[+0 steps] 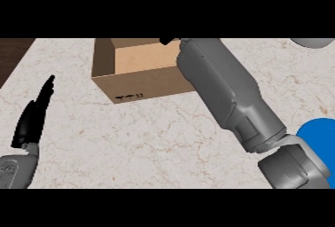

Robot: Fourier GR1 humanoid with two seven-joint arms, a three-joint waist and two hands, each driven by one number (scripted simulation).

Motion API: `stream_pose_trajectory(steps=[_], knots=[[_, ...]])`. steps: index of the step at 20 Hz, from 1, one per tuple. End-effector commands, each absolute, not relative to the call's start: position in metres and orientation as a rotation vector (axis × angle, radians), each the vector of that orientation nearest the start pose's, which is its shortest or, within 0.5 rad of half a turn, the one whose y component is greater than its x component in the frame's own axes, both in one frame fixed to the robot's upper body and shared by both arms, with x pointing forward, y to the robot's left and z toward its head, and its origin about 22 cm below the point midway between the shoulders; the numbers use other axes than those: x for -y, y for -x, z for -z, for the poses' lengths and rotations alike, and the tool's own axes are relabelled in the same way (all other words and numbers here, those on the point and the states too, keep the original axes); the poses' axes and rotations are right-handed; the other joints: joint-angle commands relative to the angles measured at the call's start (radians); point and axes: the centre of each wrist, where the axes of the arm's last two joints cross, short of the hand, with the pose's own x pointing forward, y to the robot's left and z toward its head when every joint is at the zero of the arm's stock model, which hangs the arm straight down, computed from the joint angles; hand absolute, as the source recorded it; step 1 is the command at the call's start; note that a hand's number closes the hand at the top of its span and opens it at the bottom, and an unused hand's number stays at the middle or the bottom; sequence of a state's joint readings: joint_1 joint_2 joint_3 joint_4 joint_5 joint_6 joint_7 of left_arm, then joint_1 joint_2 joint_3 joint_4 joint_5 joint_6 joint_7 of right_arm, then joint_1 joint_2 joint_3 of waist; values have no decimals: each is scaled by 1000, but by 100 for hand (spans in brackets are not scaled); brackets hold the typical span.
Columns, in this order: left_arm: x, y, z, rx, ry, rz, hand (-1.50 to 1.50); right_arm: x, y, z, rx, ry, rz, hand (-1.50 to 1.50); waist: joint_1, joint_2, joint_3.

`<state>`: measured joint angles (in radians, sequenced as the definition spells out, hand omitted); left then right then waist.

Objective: Pick the sweet potato from the plate and place it in the cardboard box

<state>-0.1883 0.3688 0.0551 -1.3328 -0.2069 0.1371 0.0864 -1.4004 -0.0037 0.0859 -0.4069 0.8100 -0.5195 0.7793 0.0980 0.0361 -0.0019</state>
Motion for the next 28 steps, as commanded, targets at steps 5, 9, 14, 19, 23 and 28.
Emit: stream_pose_trajectory(steps=[5,9,14,19,23,28], knots=[[-324,-291,-33,1467,-576,301,0,43,-456,-166,1257,935,-250,-150,35,15,0],[-324,-293,-32,1449,-561,294,0,42,-457,-170,1365,929,-210,-150,36,14,1],[-332,-295,-35,1435,-587,291,0,43,-457,-178,1536,962,-115,-150,8,7,1],[-337,-291,-30,1416,-598,281,0,49,-459,-185,1617,936,99,-150,-2,1,2],[-344,-289,-31,1403,-625,265,0,59,-457,-170,1673,875,138,-150,-39,-17,3],[-356,-268,-24,1374,-632,228,0,73,-454,-161,1679,836,207,-150,-82,-38,3]])
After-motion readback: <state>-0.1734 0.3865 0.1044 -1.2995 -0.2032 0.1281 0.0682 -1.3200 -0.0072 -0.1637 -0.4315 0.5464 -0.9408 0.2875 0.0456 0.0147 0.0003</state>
